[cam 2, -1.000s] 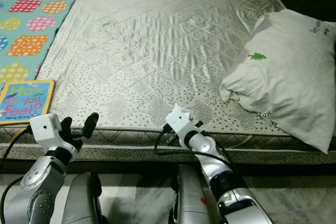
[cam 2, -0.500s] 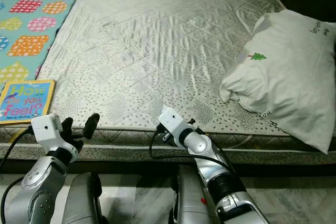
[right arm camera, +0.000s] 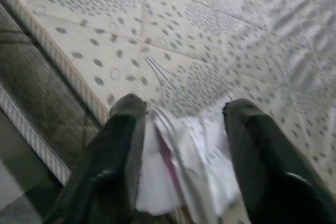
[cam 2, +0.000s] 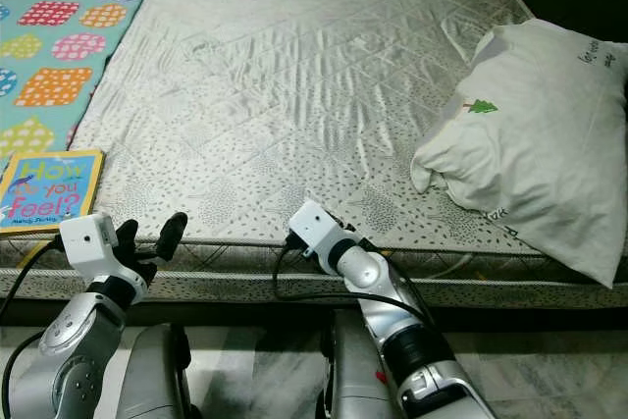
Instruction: Clean up the room
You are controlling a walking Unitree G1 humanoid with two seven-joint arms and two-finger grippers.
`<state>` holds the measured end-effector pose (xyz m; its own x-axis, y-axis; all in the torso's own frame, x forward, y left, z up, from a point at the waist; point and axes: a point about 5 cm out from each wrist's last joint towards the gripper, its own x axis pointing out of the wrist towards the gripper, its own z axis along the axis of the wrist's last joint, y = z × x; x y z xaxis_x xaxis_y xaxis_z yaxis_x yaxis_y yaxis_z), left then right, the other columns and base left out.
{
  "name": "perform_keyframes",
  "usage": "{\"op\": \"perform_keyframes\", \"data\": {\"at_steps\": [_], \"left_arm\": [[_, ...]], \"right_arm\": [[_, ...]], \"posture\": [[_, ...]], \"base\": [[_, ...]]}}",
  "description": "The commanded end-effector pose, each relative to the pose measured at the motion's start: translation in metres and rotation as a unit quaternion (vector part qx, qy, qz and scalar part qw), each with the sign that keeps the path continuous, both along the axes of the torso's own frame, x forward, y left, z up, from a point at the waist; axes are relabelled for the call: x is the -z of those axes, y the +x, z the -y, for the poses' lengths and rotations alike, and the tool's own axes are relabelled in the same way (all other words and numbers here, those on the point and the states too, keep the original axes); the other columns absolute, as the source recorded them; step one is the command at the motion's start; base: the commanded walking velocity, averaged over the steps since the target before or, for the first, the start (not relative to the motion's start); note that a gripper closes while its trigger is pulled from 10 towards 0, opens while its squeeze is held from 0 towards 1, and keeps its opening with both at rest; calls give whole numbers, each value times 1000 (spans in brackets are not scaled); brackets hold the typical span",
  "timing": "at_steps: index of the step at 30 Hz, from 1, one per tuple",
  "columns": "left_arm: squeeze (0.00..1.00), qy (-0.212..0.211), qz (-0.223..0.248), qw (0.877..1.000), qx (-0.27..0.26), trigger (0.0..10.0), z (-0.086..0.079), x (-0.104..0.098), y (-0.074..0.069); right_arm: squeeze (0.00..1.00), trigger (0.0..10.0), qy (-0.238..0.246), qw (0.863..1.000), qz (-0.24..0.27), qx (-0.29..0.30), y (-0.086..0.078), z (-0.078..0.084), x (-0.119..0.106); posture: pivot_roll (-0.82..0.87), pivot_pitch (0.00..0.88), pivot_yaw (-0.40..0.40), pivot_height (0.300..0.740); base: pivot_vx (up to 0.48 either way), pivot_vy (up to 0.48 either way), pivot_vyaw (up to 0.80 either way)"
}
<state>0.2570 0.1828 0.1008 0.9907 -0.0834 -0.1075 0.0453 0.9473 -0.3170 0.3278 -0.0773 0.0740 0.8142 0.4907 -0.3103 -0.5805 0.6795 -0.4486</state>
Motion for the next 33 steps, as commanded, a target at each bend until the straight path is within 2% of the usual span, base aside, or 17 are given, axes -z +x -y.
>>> {"op": "perform_keyframes", "data": {"at_steps": [1,13,14,15,16,17,18,27,33], "left_arm": [[0,11,-2,1000,2,10000,-1,1,0],[0,9,-2,1000,-3,10000,0,0,-5],[0,9,-2,1000,-5,10000,0,-1,-6],[0,9,-2,1000,-5,10000,0,-1,-6],[0,9,-2,1000,-7,10000,-1,-1,-7],[0,9,-3,1000,-10,10000,-1,-1,-9],[0,8,-3,1000,-12,10000,-2,-1,-10],[0,18,8,1000,-7,10000,0,-10,-18],[0,18,-4,1000,-23,10000,-4,-9,-32]], "right_arm": [[1000,10000,-13,1000,-6,5,2,-5,3],[1000,10000,-54,998,-19,27,12,-25,8],[667,10000,-60,998,-19,31,13,-26,9],[667,10000,-60,998,-19,31,13,-26,9],[506,10000,-63,997,-20,33,13,-26,9],[227,10000,-72,997,-21,36,14,-26,10],[0,10000,-77,996,-22,38,14,-25,11],[0,10000,-117,991,-16,70,18,-15,14],[0,10000,-133,988,-20,79,20,-12,14]], "posture": [[-14,93,-41,550],[12,120,-61,550],[19,125,-66,550],[19,125,-66,550],[20,126,-68,550],[22,131,-71,550],[24,135,-73,550],[41,176,-86,550],[41,228,-101,550]], "base": [[0,0,0],[0,0,0],[0,0,0],[0,0,0],[0,0,0],[0,0,0],[0,0,0],[0,0,0],[0,0,0]]}}
